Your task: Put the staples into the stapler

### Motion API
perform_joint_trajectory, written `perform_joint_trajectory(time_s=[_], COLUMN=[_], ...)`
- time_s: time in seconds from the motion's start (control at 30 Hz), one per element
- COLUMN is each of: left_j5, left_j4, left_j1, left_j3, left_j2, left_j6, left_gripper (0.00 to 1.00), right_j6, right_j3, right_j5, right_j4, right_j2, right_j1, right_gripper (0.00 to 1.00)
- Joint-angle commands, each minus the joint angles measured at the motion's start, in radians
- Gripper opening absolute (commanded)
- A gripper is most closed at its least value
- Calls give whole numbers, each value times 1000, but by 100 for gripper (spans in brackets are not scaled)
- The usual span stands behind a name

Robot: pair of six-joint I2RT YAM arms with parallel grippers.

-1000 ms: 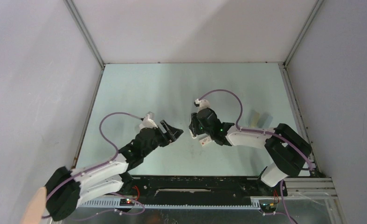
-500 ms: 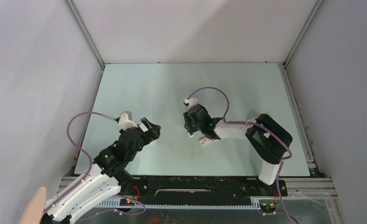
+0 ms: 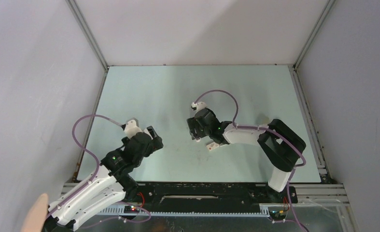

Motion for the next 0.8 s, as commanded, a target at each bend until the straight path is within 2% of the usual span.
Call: perform_joint_trajectory(time_s=[0.0,0.37,0.57,0.77], left_j5=[-47,-46,-63,-75], left_j4=[-12,-7,30,99], left_j1=[11,14,33,99], left_j3=[28,40,72,105], left_j2=[-3,69,182,305], left_j6=[-25,-51,-56,-53], left_gripper=[100,100,100,81], right_j6=[-8,-24,-24,-27], right_j3=[33,-74,-149,-195], right_j5=[24,35,54,52], right_j4=[-50,-247,-271,-257], right_j2=[-126,-415,-530,-565], right_j1=[7,-55,-71,-81], right_gripper=[71,74,75,75])
